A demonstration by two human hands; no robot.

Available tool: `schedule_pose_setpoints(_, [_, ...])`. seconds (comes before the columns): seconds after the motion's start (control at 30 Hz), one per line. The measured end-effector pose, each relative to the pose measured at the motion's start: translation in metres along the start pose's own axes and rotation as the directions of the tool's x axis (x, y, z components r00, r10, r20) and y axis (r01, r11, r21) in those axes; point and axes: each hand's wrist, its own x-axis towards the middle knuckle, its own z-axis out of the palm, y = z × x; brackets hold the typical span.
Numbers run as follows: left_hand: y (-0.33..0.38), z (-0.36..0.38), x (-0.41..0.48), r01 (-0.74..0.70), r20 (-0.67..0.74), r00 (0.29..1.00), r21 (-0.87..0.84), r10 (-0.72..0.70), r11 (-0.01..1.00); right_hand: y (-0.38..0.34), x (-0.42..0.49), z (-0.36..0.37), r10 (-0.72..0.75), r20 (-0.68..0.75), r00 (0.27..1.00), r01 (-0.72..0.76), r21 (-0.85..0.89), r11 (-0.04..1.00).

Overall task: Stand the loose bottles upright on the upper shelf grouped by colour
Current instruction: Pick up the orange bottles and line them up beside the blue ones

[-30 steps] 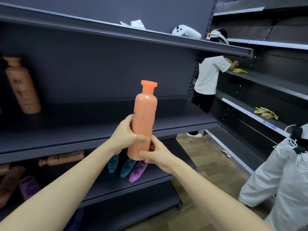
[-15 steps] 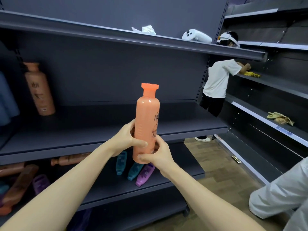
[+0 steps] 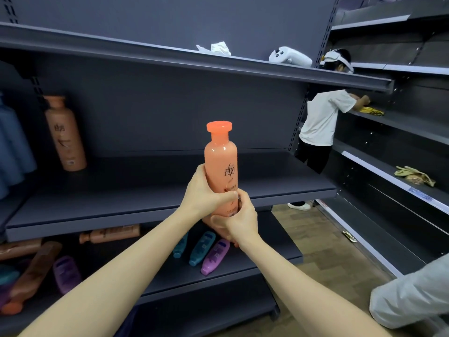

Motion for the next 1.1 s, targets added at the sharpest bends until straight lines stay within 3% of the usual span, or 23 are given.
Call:
schedule_pose_setpoints(0.13, [0.000,0.008,-0.003,0.046,-0.137,0.990,0.034,-0.041,0.998,0.001,-0.001,0.003,-0.016,-0.005,1.000,0.016,-0.099,0.995])
schedule_pose_setpoints(0.33, [-0.007,0.002,-0.013,0.072,-0.208,0.976,0.029,-0.064,0.997,-0.001,-0.007,0.001,-0.037,0.126,0.991,0.057,-0.159,0.986])
schedule_pose_setpoints(0.67, [-0.017,-0.024,-0.032,0.110,-0.289,0.955,0.108,-0.074,0.988,-0.012,-0.010,0.016,-0.065,0.348,0.935,0.128,-0.162,0.979])
schedule_pose_setpoints(1.1, [-0.024,-0.078,-0.037,0.166,-0.357,0.928,0.139,-0.107,0.976,-0.046,-0.002,0.073,-0.130,0.426,0.895,0.187,-0.095,0.978])
